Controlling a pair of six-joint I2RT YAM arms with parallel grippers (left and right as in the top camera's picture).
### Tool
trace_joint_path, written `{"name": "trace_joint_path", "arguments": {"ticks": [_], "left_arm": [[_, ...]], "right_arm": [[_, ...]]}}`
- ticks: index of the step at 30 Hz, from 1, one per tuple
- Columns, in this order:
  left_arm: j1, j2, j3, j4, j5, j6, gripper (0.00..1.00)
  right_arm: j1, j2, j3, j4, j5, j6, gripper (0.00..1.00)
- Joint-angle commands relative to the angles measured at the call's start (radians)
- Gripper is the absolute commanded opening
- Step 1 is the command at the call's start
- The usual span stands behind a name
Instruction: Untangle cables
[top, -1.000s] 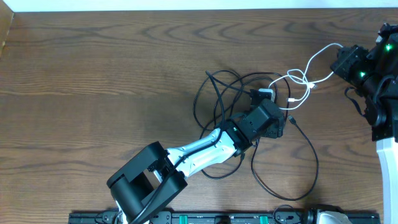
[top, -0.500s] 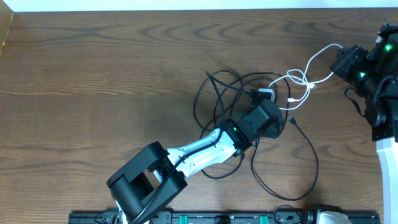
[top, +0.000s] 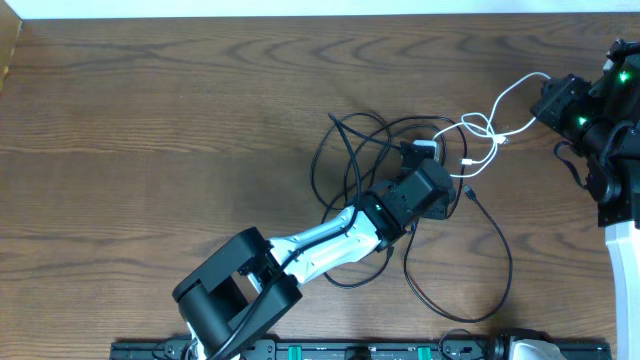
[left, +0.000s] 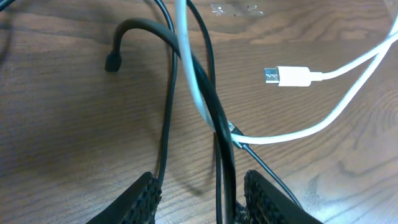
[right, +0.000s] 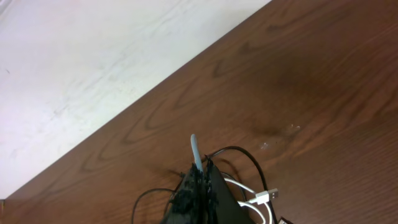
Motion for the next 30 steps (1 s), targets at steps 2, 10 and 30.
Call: {"name": "trace_joint_path", "arguments": {"ticks": [2,10,30], "left_arm": [[-0.002,0.035,-0.006,0.003,-0.016,0.013,0.44],[-0.002,0.037,-0.006,0.003,-0.016,0.013,0.44],[-0.002,0.036,-0.006,0.002,0.025,0.093,0.08]], "right_arm": [[-0.003,0.0,0.018,-0.002,0.005,-0.013,0.01],[-0.003,0.0,0.018,-0.002,0.005,-0.013,0.01],[-0.003,0.0,0.018,-0.004,0.005,-0.013,0.01]]}}
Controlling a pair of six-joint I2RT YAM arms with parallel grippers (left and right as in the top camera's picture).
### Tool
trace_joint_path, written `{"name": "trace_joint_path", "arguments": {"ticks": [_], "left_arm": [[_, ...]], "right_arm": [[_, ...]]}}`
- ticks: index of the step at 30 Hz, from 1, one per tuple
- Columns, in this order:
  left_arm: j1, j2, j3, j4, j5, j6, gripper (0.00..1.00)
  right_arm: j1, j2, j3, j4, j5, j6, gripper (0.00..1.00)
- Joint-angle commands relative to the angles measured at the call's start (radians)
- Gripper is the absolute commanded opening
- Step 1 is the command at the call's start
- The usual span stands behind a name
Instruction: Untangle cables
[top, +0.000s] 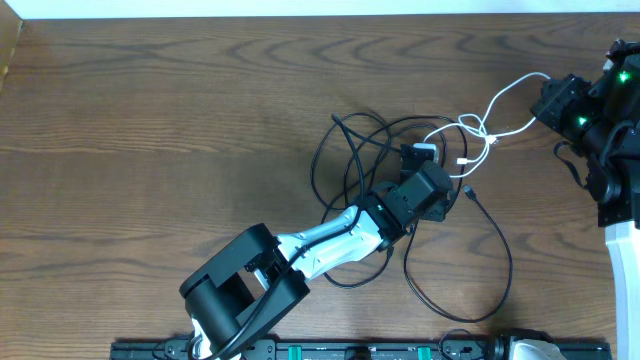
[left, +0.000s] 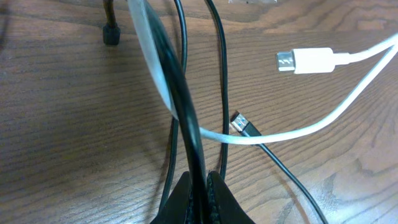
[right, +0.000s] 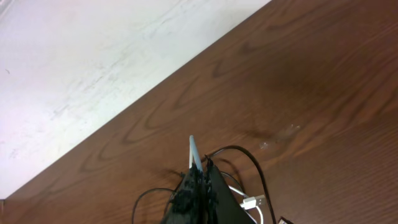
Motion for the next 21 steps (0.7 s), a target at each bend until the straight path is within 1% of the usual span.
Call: {"name": "trace_joint_path", "arguments": {"ticks": [1,3,9,12,21], "left_arm": [[-0.002,0.007,-0.006,0.001,0.049,0.11,0.08],[-0.002,-0.002,-0.006,-0.003,0.143,0.201,0.08],[-0.002,-0.067,-0.006,-0.011,0.349,0.362,0.08],[-0.002,-0.13,-0.006,-0.041,0.378,0.409,0.08],[-0.002,-0.368,-0.006,-0.146,0.377,0.546,0.08]], "right_arm": [[-0.003,0.0,0.018,-0.003,0.005,-0.014,0.01],[-0.003,0.0,0.018,-0.004,0.006,-0.014,0.01],[-0.003,0.0,0.018,-0.004,0.014,-0.014,0.01],[-0.003,0.0,0.018,-0.008,0.024,-0.014,0.01],[-0.003,0.0,0.018,-0.016,0.034,-0.017,0.01]]}}
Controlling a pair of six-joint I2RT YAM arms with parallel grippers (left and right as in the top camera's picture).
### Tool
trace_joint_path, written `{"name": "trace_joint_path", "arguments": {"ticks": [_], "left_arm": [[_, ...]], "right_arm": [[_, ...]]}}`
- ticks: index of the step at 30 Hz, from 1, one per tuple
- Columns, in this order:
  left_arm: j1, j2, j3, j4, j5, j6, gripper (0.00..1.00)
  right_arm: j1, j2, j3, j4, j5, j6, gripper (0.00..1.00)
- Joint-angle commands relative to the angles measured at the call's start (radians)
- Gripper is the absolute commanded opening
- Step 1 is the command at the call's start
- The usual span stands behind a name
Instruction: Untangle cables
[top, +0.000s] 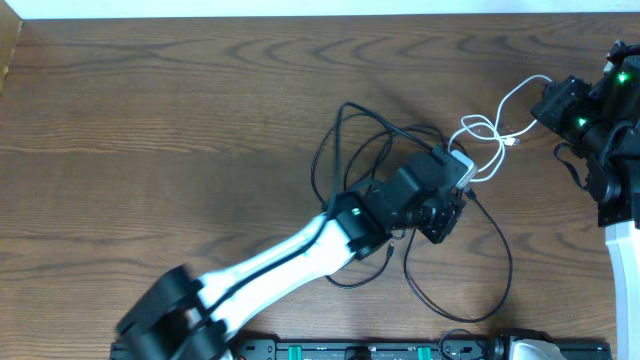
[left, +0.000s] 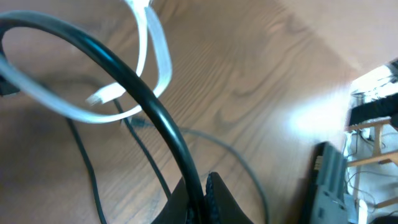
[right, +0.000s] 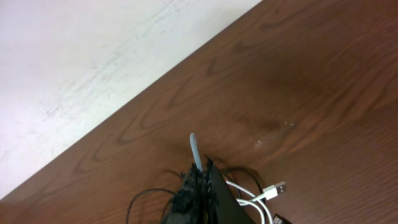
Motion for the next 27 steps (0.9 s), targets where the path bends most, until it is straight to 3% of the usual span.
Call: {"name": "trace_joint_path", "arguments": {"ticks": [1,5,14,27], "left_arm": [[0.0,-0.092,-0.006,-0.026,0.021,0.091,0.08],[0.0,-0.163,-0.006,-0.042,-0.005,0.09,0.08],[0.0,-0.201,-0.006,-0.134,-0.236,0.09,0.08],[0.0,-0.203,-0.006,0.006,-0.183,0.051,0.08]], "right_arm": [[-0.003,0.0,0.018,-0.003,0.015,-0.017,0.01],[-0.003,0.0,0.018,-0.013,0.015,-0.017,0.01],[-0.003,0.0,0.018,-0.015,0.016,-0.017,0.01],[-0.003,0.002,0.018,-0.031,0.011,-0.016,0.01]]}}
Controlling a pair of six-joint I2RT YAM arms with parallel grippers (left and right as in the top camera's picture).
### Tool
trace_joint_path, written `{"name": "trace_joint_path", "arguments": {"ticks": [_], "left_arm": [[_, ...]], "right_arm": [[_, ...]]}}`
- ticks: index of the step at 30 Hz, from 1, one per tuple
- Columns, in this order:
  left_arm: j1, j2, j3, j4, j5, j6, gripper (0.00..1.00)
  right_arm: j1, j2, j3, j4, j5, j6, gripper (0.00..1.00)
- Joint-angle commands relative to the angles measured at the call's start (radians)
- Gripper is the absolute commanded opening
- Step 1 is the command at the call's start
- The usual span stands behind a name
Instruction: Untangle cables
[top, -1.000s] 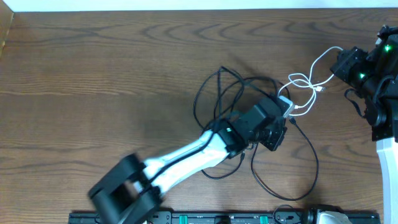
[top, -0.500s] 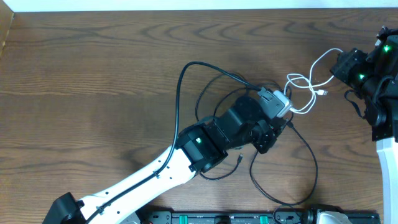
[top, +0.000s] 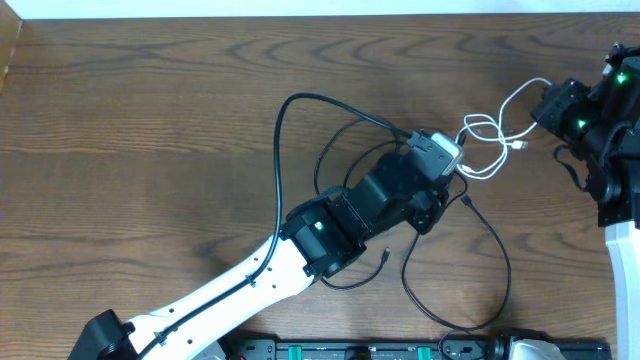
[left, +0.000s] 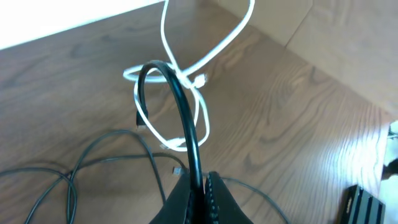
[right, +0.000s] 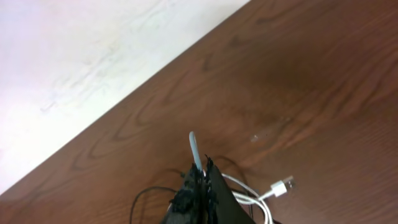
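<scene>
A thick black cable (top: 285, 140) arches up from the table in a tall loop, and my left gripper (left: 200, 182) is shut on it, raised above the tangle. In the left wrist view the black cable (left: 184, 106) curves over a looped white cable (left: 186, 93). That white cable (top: 487, 128) runs from the tangle to the right edge, where my right gripper (right: 200, 176) is shut on its pale end (right: 194, 149). Thin black cables (top: 492, 260) loop on the wood below and right of the left arm. The white USB plug (right: 281, 185) lies under the right gripper.
Wooden table (top: 150, 120) with a pale wall beyond its far edge (right: 81, 56). A black rail with green fittings (top: 330, 350) runs along the near edge. The right arm's base (top: 620, 200) stands at the right edge.
My left gripper has risen and shifted up-left with the black cable, drawing it into a much taller loop reaching left. The white cable's loops lie a little further right. The right gripper barely moved.
First my left gripper stood open low over the crossed black and white cables. Then it was shut on the thick black cable. It then held that cable lifted off the table, and now higher. My right gripper held the white cable's end throughout.
</scene>
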Motion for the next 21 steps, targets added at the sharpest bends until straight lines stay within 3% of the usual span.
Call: {"name": "trace_joint_path", "arguments": {"ticks": [1,21], "left_arm": [[0.0,-0.024,-0.006,0.043,0.048,-0.017,0.08],[-0.001,0.002,-0.006,0.074,0.066,-0.045,0.07]], "right_arm": [[-0.003,0.002,0.017,-0.006,0.008,-0.016,0.01],[-0.001,0.002,0.017,-0.002,-0.074,0.01,0.01]]}}
